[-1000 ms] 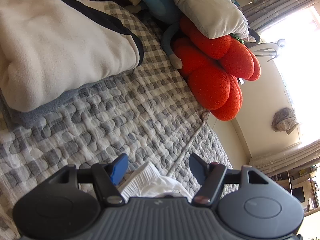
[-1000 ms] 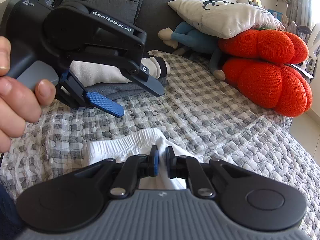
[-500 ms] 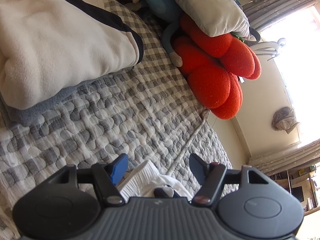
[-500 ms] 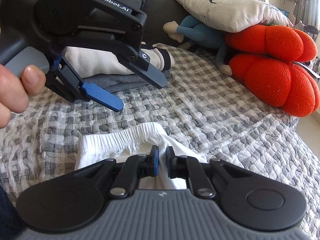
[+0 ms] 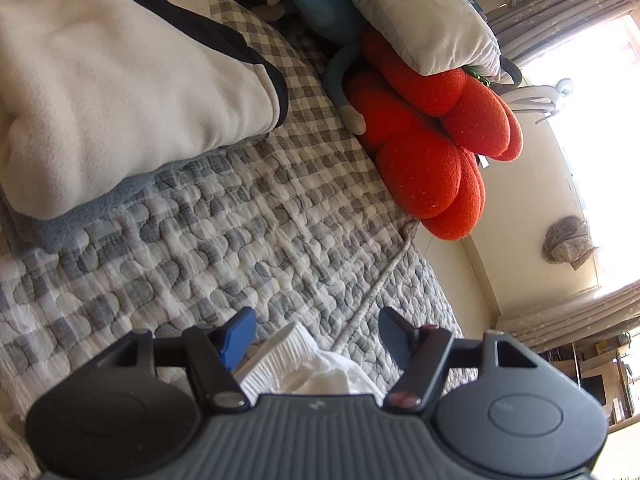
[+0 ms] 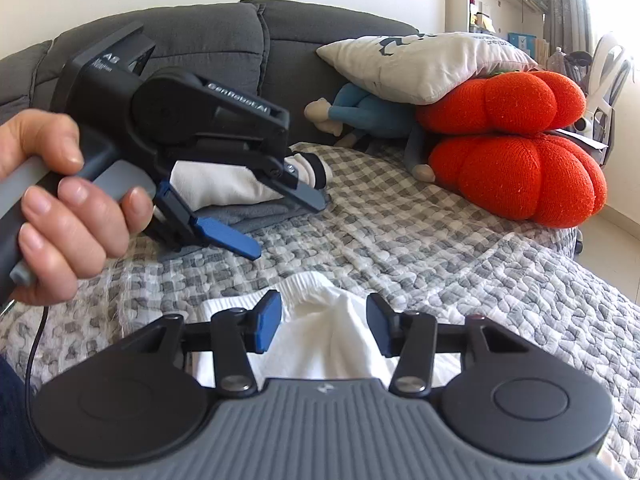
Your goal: Fold clothes
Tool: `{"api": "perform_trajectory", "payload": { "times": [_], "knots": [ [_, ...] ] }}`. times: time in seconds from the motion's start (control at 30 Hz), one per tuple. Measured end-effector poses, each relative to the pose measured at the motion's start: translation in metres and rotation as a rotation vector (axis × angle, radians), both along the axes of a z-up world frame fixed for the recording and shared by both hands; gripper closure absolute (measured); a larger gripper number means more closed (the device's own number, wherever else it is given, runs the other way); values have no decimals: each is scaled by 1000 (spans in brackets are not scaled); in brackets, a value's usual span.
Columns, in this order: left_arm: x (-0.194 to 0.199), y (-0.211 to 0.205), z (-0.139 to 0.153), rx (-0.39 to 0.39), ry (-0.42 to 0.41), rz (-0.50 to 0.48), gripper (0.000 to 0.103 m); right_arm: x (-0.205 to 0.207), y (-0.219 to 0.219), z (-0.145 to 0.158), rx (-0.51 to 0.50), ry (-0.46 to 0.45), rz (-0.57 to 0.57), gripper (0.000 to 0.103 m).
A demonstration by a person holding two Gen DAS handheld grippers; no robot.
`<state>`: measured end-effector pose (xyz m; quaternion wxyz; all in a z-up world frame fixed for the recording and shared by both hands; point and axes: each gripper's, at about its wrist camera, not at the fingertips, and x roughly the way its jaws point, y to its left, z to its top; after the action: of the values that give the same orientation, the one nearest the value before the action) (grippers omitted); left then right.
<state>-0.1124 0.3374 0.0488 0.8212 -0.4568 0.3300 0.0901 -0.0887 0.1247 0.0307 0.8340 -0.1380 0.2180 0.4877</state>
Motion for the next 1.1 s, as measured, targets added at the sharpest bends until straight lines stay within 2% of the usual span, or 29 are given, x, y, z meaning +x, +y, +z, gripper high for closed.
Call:
{"api": "perform_trajectory", "payload": {
  "times": [0.03,0.13,0.23,0.3,0.33,0.37,0.63,0.73,0.8,0.83,0.97,1.03,1.1],
  "knots": [
    [0,0,0,2,-1,-1,34,-5,3,-4,-15,2,20,62],
    [0,-1,0,5,3,-3,34,-21,12,-17,-61,8,79,62],
    [0,0,-1,8,9,1,34,-26,23,-28,-121,-3,85,65],
    [0,1,-1,7,10,3,34,-25,25,-28,-122,-2,76,74],
    [0,1,-1,6,10,3,34,-25,26,-28,-123,-1,71,92],
    [0,1,-1,7,10,3,34,-24,23,-27,-103,13,66,99],
    [1,1,0,9,5,-5,33,-21,0,-12,83,129,54,99],
    [2,0,-1,14,9,-9,33,-22,8,-20,1,111,34,98],
    [3,0,-1,14,11,-10,33,-24,13,-28,-52,100,39,93],
    [3,0,-1,14,12,-11,33,-26,11,-24,-38,109,54,87],
    [3,-2,0,26,5,-19,33,-29,-1,-10,33,134,63,85],
    [4,-5,1,34,0,-34,33,-24,-10,-6,39,134,-5,85],
    [6,-9,2,47,-6,-52,33,-13,-24,-7,63,178,-100,85]
  ]
}}
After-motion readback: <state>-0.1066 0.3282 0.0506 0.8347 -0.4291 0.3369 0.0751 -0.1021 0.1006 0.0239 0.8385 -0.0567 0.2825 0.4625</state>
